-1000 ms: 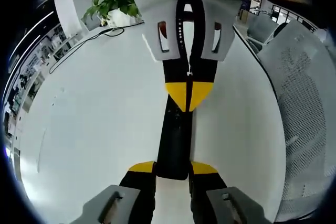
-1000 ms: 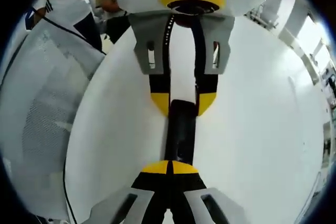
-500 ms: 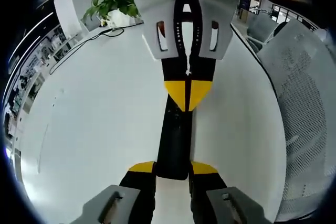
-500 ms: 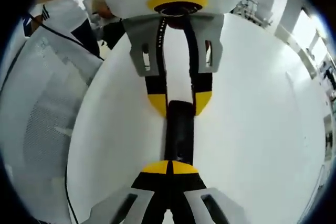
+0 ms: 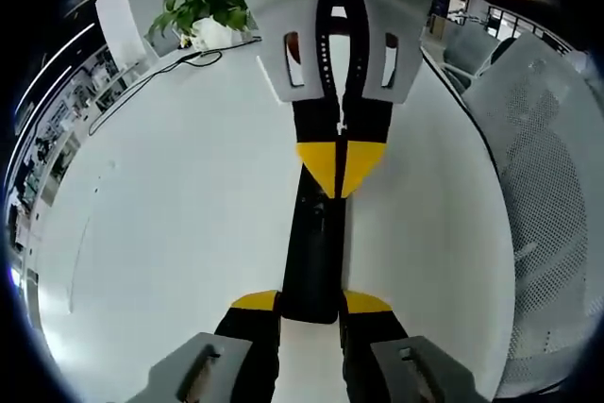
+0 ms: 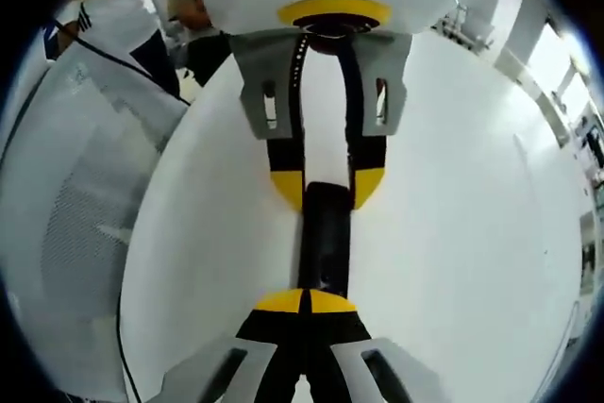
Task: Press the specified remote control buttons in sequence, fully releasing each button before pressing the next.
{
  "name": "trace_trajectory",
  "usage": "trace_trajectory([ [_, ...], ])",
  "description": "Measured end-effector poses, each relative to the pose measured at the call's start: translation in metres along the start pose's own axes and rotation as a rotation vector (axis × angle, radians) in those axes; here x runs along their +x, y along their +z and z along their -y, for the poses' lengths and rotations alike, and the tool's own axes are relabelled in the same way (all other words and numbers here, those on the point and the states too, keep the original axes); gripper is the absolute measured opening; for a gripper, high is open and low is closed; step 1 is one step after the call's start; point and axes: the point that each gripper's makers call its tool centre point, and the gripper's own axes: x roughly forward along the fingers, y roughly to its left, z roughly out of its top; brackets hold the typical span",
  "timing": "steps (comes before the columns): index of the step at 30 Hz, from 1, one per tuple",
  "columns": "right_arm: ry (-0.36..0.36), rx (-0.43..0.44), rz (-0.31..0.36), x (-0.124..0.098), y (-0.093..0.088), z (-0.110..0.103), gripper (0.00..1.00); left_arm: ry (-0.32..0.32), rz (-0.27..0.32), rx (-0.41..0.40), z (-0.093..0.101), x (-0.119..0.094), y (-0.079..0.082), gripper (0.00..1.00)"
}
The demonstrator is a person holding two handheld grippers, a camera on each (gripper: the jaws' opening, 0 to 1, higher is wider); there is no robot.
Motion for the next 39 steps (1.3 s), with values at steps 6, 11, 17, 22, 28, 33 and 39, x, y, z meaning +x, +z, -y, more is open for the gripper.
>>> trace_trajectory([
  [6,-0.020,-0.007,0.008,-0.011,0.004,0.006,0.00,-0.002,0.000,0.002,0.000,0.000,0.000,0.23],
  [11,-0.042,-0.009,0.022,-0.019,0.007,0.012,0.00,-0.002,0.000,0.005,-0.001,0.001,0.000,0.23],
  [17,-0.051,-0.016,0.025,-0.024,0.011,0.013,0.00,-0.002,-0.003,0.008,-0.001,0.001,0.000,0.23],
  [22,-0.063,-0.021,0.030,-0.031,0.014,0.015,0.00,0.001,-0.003,0.009,-0.001,0.001,0.000,0.23],
  [28,-0.082,-0.018,0.043,-0.042,0.019,0.022,0.00,0.000,-0.003,0.007,-0.001,0.001,0.000,0.23],
  [33,-0.090,-0.023,0.045,-0.046,0.022,0.026,0.00,-0.001,-0.003,0.006,-0.001,0.002,0.000,0.23],
  [39,-0.085,-0.025,0.045,-0.043,0.022,0.025,0.00,-0.001,-0.003,0.006,-0.001,0.002,0.000,0.23],
])
